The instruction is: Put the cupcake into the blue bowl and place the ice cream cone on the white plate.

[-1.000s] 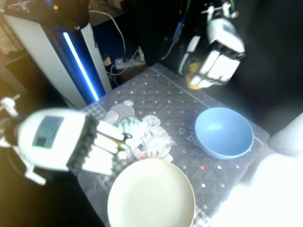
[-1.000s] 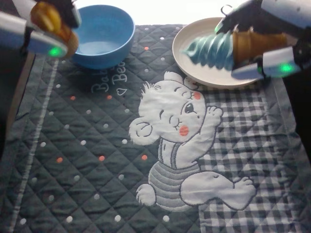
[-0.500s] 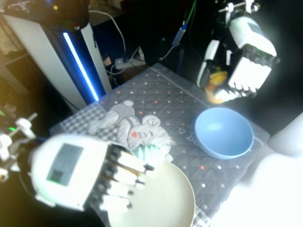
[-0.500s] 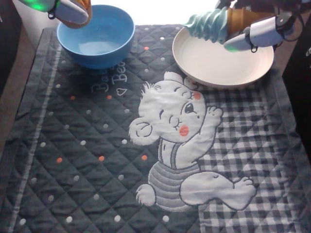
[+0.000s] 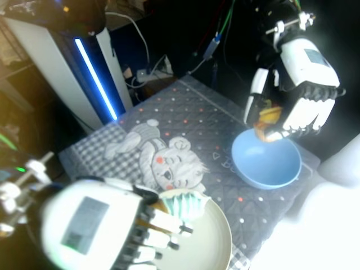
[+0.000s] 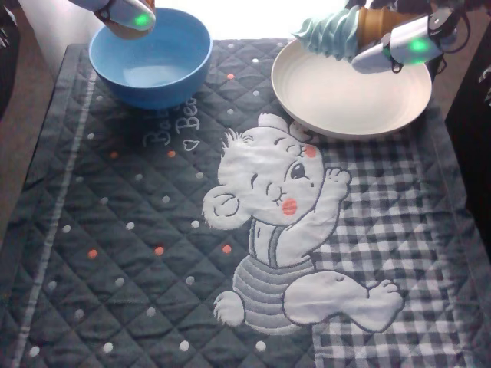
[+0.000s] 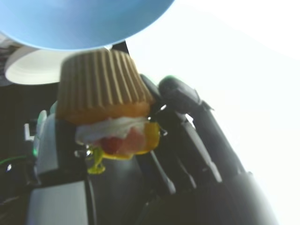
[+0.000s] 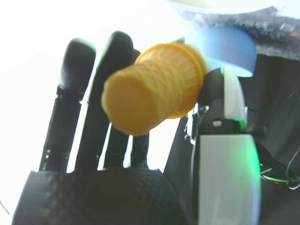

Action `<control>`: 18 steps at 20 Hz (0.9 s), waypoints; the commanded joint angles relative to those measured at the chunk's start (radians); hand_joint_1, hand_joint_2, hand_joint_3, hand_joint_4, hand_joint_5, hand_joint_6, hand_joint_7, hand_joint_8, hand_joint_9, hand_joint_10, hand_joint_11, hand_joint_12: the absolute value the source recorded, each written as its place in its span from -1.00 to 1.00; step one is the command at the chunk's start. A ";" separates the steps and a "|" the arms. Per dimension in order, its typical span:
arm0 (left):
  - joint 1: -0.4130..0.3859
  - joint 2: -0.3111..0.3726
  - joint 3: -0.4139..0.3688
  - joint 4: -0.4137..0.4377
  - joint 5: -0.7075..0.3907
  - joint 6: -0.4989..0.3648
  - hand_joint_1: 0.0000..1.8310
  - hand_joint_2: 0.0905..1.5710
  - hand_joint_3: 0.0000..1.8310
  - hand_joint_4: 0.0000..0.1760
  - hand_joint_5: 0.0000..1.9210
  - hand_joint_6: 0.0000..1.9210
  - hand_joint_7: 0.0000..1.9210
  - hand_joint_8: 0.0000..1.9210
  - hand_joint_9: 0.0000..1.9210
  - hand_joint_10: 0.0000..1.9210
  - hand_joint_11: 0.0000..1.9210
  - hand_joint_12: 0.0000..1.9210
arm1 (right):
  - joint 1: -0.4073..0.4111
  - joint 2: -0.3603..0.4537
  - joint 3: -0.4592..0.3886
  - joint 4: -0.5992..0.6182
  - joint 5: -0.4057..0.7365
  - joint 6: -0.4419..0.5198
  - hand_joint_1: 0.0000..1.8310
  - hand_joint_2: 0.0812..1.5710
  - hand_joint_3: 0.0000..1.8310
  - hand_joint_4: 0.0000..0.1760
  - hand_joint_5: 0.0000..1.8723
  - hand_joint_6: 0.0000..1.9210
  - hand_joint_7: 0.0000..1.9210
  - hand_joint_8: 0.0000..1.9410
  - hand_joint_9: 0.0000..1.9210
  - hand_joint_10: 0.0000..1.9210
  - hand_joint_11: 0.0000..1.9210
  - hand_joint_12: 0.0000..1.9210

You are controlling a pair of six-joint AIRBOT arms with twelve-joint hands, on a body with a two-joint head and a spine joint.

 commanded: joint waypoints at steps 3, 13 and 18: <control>0.000 -0.015 0.017 -0.026 -0.033 -0.004 0.41 0.31 -1.00 -1.00 0.10 -0.38 0.20 -0.04 0.34 -0.34 -0.11 0.57 | 0.017 -0.002 0.014 0.033 0.120 0.007 0.40 0.33 -1.00 -1.00 0.05 -0.23 0.22 -0.10 0.38 -0.35 0.12 0.35; 0.022 -0.044 0.049 -0.039 -0.027 -0.005 0.38 0.36 -1.00 -1.00 -0.03 0.02 0.12 -0.08 -0.02 -0.24 -0.49 0.42 | 0.017 -0.022 0.022 0.056 0.115 0.007 0.39 0.35 -1.00 -1.00 0.03 -0.20 0.19 -0.04 0.35 -0.41 0.09 0.29; 0.030 -0.047 0.048 -0.039 -0.034 -0.003 0.26 0.23 -1.00 -1.00 -0.37 -0.97 -0.45 -0.99 -0.49 -0.99 -0.91 -0.09 | 0.017 -0.021 0.018 0.055 0.115 0.007 -0.10 0.23 -1.00 -0.64 -0.63 -0.98 -0.54 -0.97 -0.55 -0.91 -0.91 0.13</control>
